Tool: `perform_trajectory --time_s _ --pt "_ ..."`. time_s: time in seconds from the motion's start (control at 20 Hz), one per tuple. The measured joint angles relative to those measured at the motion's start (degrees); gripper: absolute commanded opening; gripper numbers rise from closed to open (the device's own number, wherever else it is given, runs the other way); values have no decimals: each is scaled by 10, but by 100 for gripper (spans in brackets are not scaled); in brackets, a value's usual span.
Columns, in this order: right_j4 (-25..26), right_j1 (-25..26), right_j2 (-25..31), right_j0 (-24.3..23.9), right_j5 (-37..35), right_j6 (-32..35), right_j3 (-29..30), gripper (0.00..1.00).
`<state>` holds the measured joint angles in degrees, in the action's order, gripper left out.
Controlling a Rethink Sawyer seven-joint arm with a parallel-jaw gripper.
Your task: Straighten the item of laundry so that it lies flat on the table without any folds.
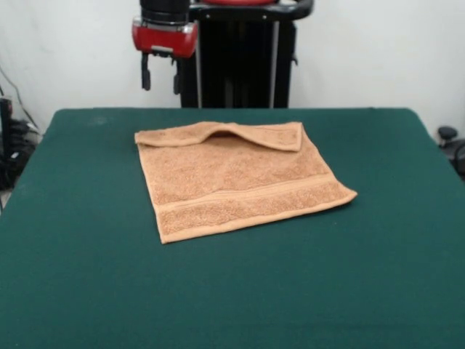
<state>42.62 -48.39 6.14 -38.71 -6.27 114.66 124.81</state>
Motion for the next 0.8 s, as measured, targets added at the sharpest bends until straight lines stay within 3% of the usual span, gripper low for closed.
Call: perform_trajectory --time_s 0.35,0.8 --pt "-18 -3 8 13 -8 0 0 100" --pt "-47 7 8 80 -8 0 -3 100"
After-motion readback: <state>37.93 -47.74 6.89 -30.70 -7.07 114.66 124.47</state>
